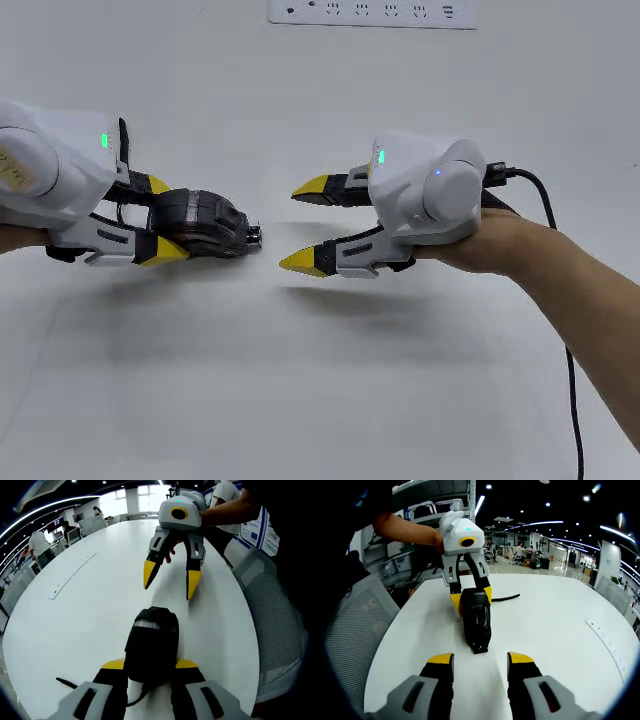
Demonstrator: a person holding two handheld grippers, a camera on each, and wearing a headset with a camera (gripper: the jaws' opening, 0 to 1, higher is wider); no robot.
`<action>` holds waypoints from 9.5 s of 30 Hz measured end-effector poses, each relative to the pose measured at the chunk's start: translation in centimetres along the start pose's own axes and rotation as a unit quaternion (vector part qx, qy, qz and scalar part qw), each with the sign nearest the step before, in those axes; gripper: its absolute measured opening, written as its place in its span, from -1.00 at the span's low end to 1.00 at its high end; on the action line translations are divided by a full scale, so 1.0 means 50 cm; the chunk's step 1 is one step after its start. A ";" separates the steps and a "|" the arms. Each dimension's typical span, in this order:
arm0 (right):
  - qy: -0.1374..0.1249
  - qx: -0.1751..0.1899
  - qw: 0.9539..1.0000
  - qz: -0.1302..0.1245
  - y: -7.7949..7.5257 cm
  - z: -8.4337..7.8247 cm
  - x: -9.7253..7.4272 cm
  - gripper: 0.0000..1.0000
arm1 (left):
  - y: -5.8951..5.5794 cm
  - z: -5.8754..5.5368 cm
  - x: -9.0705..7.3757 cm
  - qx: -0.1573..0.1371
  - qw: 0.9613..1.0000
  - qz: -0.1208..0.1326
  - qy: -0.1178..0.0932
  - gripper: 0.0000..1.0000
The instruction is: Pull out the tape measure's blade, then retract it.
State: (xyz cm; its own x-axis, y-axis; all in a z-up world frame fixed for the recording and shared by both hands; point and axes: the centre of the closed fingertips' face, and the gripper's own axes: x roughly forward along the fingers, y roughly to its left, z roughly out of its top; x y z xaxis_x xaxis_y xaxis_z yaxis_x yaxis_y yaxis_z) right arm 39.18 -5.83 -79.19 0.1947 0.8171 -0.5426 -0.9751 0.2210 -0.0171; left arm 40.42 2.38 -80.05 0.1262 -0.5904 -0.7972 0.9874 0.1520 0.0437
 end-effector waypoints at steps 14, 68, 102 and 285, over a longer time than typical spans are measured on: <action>0.003 -0.010 1.000 0.021 -0.003 0.000 0.050 -0.37 | 0.002 0.002 0.000 0.001 1.000 0.004 -0.003 -0.42; 0.040 -0.077 0.994 0.063 -0.002 -0.022 0.083 -0.77 | 0.003 -0.007 0.001 -0.014 1.000 0.005 -0.014 -0.42; 0.053 -0.077 0.993 0.070 -0.007 -0.051 0.044 -0.76 | 0.001 0.000 0.004 -0.019 1.000 0.000 -0.017 -0.42; 0.117 -0.031 0.991 0.047 -0.039 -0.232 -0.239 -0.77 | -0.007 0.000 0.004 -0.033 0.999 -0.013 -0.022 -0.41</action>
State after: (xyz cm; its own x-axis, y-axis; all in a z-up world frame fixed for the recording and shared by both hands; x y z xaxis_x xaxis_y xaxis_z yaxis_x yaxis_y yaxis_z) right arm 37.53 -22.22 -82.41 0.0790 0.6846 -0.7247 -0.9939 0.1099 -0.0044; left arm 40.11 2.20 -80.21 0.1058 -0.6286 -0.7705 0.9821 0.1873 -0.0179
